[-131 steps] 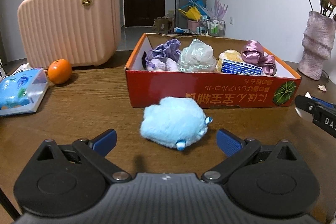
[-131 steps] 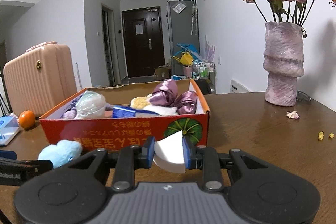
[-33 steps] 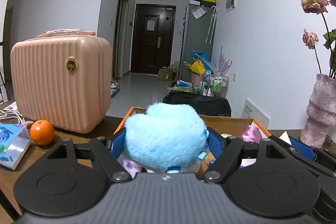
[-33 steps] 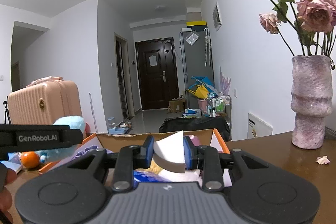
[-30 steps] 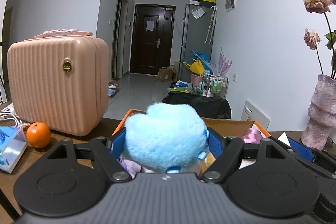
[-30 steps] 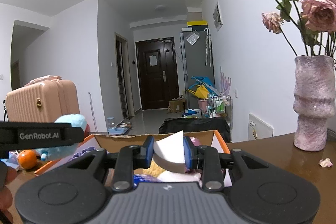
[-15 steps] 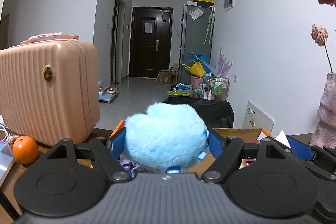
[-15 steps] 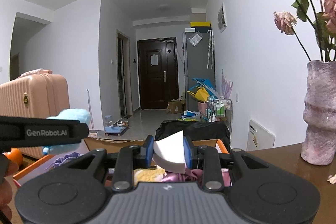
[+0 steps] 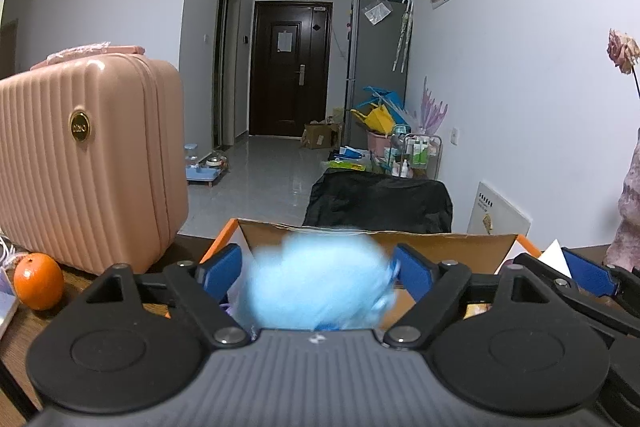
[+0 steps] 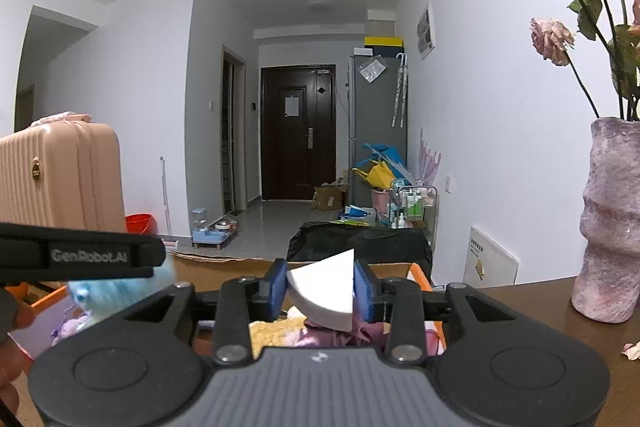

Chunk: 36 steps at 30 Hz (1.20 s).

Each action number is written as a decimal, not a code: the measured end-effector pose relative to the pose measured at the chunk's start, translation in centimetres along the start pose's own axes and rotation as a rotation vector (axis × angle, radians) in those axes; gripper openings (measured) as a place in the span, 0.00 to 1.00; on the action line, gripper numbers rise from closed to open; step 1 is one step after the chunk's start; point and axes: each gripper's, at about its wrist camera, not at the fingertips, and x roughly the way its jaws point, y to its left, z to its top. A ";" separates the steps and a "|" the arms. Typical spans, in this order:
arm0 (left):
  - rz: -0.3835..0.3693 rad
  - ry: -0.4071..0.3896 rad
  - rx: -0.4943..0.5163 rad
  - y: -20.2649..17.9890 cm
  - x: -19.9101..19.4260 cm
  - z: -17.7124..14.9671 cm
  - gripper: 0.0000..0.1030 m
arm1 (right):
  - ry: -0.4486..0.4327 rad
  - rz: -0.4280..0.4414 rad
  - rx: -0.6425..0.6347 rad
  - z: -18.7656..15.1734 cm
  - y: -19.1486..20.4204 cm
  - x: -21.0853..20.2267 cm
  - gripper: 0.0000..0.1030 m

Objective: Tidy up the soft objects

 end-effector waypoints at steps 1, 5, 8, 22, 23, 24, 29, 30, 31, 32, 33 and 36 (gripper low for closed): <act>-0.005 0.000 -0.004 0.1 0.1 0.0 0.93 | 0.003 -0.001 0.002 0.0 -0.1 0.0 0.37; 0.004 -0.007 -0.033 0.9 0.2 0.2 1.00 | 0.001 -0.027 0.006 -0.1 -0.1 -0.1 0.69; 0.020 -0.012 -0.046 1.4 0.2 0.3 1.00 | -0.014 -0.045 0.022 -0.2 -0.3 -0.3 0.96; 0.045 -0.008 -0.048 1.6 -0.5 0.2 1.00 | -0.035 -0.065 0.048 0.2 -0.8 -1.2 1.00; 0.045 -0.009 -0.048 1.7 -0.8 0.3 1.00 | -0.035 -0.063 0.048 0.3 -0.7 -1.5 1.00; 0.046 -0.011 -0.049 1.8 -1.0 0.3 1.00 | -0.036 -0.062 0.048 0.4 -0.7 -1.8 1.00; 0.033 -0.025 -0.046 2.4 -2.9 0.3 1.00 | -0.046 -0.060 0.046 0.6 -0.8 -3.9 1.00; 0.031 -0.030 -0.046 2.6 -3.4 0.3 1.00 | -0.047 -0.061 0.048 0.7 -0.8 -4.3 1.00; 0.031 -0.034 -0.045 2.7 -3.9 0.2 1.00 | -0.046 -0.062 0.050 0.7 -0.8 -4.7 1.00; 0.030 -0.037 -0.044 2.9 -4.4 0.2 1.00 | -0.045 -0.063 0.051 0.7 -0.9 -5.1 1.00; 0.026 -0.037 -0.043 3.0 -4.8 0.2 1.00 | -0.044 -0.064 0.053 0.7 -1.0 -5.6 1.00; 0.024 -0.048 -0.037 3.4 -6.3 -0.1 1.00 | -0.036 -0.061 0.054 0.6 -1.2 -7.0 1.00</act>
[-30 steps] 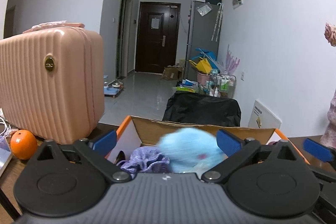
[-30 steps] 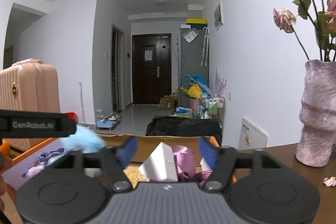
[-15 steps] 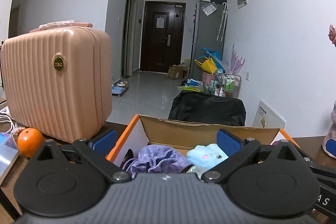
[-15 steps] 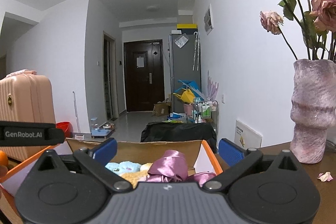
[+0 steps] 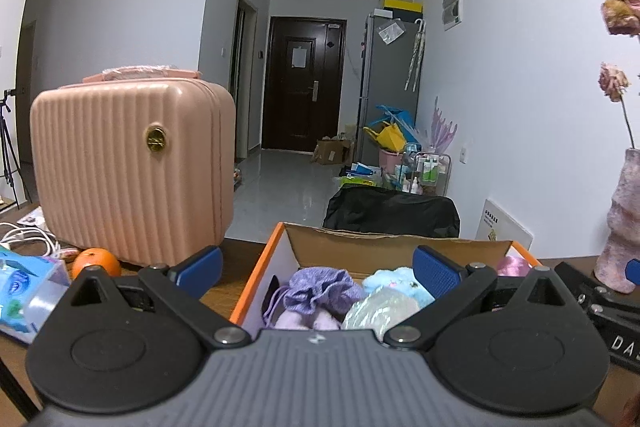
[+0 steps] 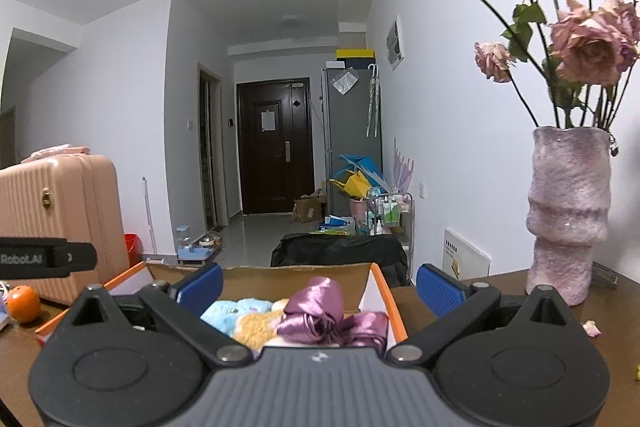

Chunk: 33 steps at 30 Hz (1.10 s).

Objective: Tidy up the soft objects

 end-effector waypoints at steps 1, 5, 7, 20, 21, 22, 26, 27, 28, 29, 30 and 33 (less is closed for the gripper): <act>-0.001 -0.003 0.004 0.1 -0.6 -0.1 1.00 | 0.003 0.002 -0.001 0.0 -0.1 -0.5 1.00; -0.006 -0.019 0.023 0.5 -3.0 -0.7 1.00 | 0.020 0.016 0.006 -0.1 -0.4 -2.8 1.00; -0.013 -0.024 0.028 0.8 -4.3 -0.9 1.00 | 0.029 0.023 0.010 -0.1 -0.4 -4.0 1.00; -0.058 -0.034 0.078 1.9 -13.7 -3.5 1.00 | 0.021 0.048 -0.016 -0.6 0.4 -14.6 1.00; -0.061 -0.035 0.082 2.0 -14.6 -3.7 1.00 | 0.020 0.051 -0.018 -0.6 0.4 -15.5 1.00; -0.065 -0.038 0.085 2.2 -15.5 -3.8 1.00 | 0.018 0.057 -0.019 -0.6 0.5 -16.5 1.00; -0.076 -0.050 0.090 2.8 -19.2 -4.4 1.00 | -0.007 0.073 -0.031 -0.5 0.9 -21.0 1.00; -0.081 -0.058 0.091 3.0 -20.3 -4.6 1.00 | -0.011 0.074 -0.035 -0.5 1.0 -22.0 1.00; -0.085 -0.067 0.095 3.1 -21.6 -4.9 1.00 | -0.015 0.075 -0.039 -0.6 1.1 -23.1 1.00; -0.084 -0.073 0.100 3.2 -22.7 -4.9 1.00 | -0.018 0.077 -0.041 -0.7 1.0 -24.3 1.00; -0.084 -0.080 0.104 3.2 -23.7 -5.1 1.00 | -0.018 0.081 -0.042 -0.9 1.1 -25.3 1.00; -0.099 -0.105 0.110 3.6 -27.0 -6.0 1.00 | -0.012 0.091 -0.055 -1.7 1.2 -28.4 1.00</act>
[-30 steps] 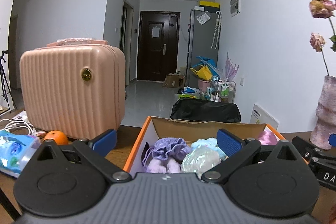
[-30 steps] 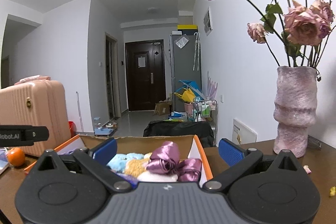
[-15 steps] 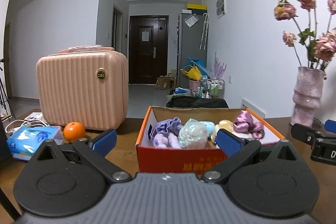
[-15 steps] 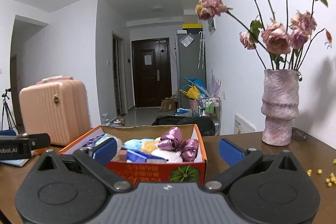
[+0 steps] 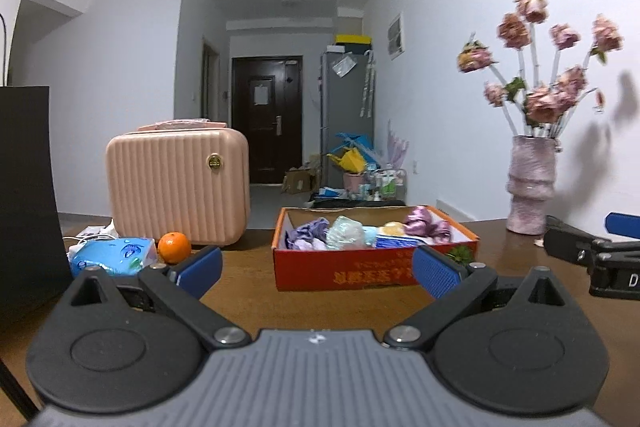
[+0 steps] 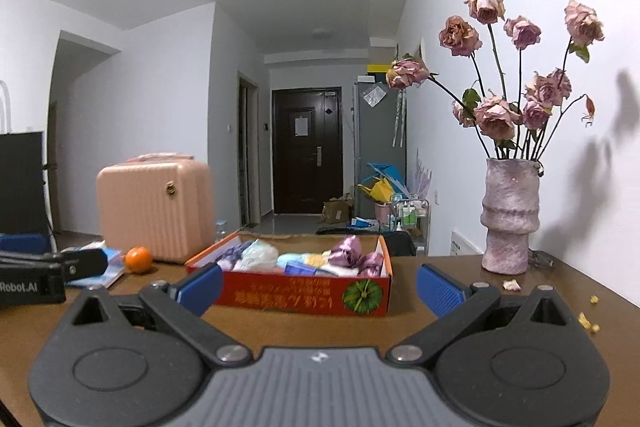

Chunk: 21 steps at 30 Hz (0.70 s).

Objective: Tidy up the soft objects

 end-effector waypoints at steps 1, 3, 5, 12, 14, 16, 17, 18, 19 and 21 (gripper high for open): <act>-0.008 -0.006 0.000 0.0 -1.0 -0.2 1.00 | 0.003 0.000 -0.008 -0.3 0.2 -1.0 1.00; -0.023 -0.003 0.003 0.1 -2.9 -0.9 1.00 | 0.010 0.000 -0.014 -1.0 0.5 -2.7 1.00; -0.042 -0.001 0.005 0.0 -4.5 -1.5 1.00 | 0.019 0.005 -0.007 -1.5 0.6 -4.4 1.00; -0.082 0.004 0.019 -0.5 -9.1 -3.7 1.00 | 0.040 -0.001 0.003 -3.1 1.2 -8.5 1.00; -0.094 0.017 0.015 -0.5 -10.0 -4.4 1.00 | 0.055 0.002 0.014 -3.5 1.3 -9.2 1.00; -0.104 0.039 0.011 -0.5 -10.9 -5.2 1.00 | 0.066 -0.001 0.011 -4.0 1.6 -9.9 1.00; -0.106 0.048 0.013 -0.6 -11.2 -5.5 1.00 | 0.069 -0.004 0.007 -4.2 1.7 -10.3 1.00; -0.111 0.053 0.016 -0.6 -11.5 -5.8 1.00 | 0.073 -0.004 0.005 -4.4 1.9 -10.6 1.00; -0.116 0.058 0.020 -0.7 -11.8 -6.1 1.00 | 0.078 -0.002 0.005 -4.5 2.0 -10.9 1.00; -0.120 0.062 0.026 -0.8 -12.2 -6.4 1.00 | 0.085 0.003 0.003 -4.8 2.3 -11.3 1.00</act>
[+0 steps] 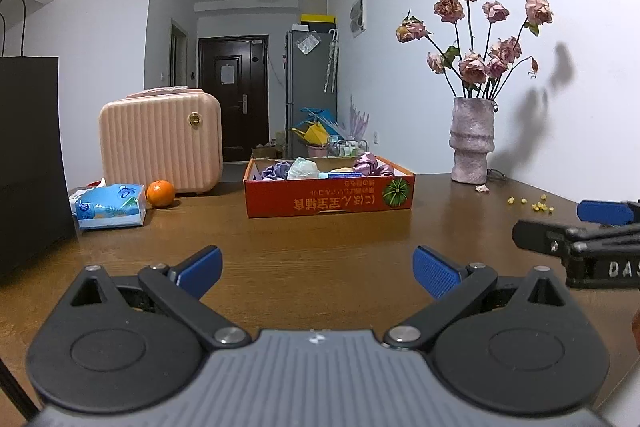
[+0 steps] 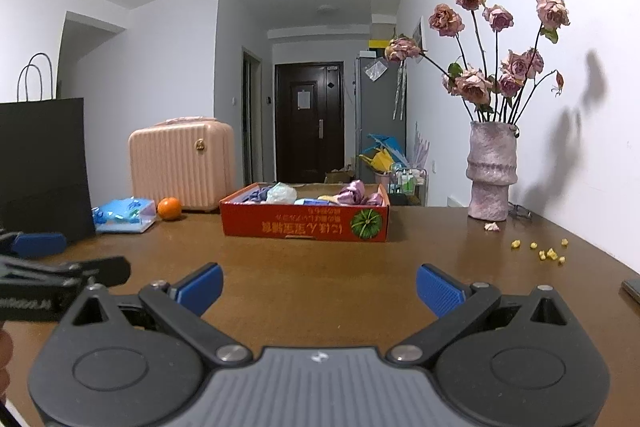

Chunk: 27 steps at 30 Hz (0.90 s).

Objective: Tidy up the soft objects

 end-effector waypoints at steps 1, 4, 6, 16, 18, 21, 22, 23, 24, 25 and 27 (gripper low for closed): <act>0.000 0.001 0.002 0.0 -0.1 0.0 1.00 | 0.001 0.001 -0.003 -0.1 0.1 -0.1 1.00; 0.000 -0.003 -0.001 0.0 -0.3 -0.2 1.00 | -0.007 0.000 -0.008 -0.2 0.4 -0.6 1.00; -0.003 -0.005 0.001 0.0 -0.4 -0.2 1.00 | -0.012 -0.003 -0.007 -0.2 0.4 -0.8 1.00; -0.005 -0.012 0.005 0.0 -0.8 -0.3 1.00 | -0.017 0.003 -0.007 -0.1 0.5 -1.0 1.00; -0.007 -0.010 0.007 0.1 -0.8 -0.3 1.00 | -0.018 0.003 -0.008 -0.1 0.5 -1.0 1.00; -0.008 -0.007 0.008 0.2 -0.8 -0.3 1.00 | -0.018 0.003 -0.008 -0.1 0.5 -1.0 1.00; -0.007 -0.007 0.009 0.1 -0.7 -0.3 1.00 | -0.018 0.004 -0.008 -0.1 0.5 -1.0 1.00; -0.007 -0.007 0.009 0.1 -0.7 -0.3 1.00 | -0.016 0.005 -0.008 -0.1 0.5 -0.9 1.00; -0.007 -0.007 0.008 0.2 -0.7 -0.3 1.00 | -0.014 0.006 -0.007 -0.1 0.5 -0.9 1.00; -0.007 -0.006 0.008 0.1 -0.7 -0.3 1.00 | -0.013 0.007 -0.008 -0.1 0.6 -0.9 1.00; -0.007 -0.006 0.008 0.1 -0.7 -0.3 1.00 | -0.013 0.009 -0.009 -0.2 0.6 -0.8 1.00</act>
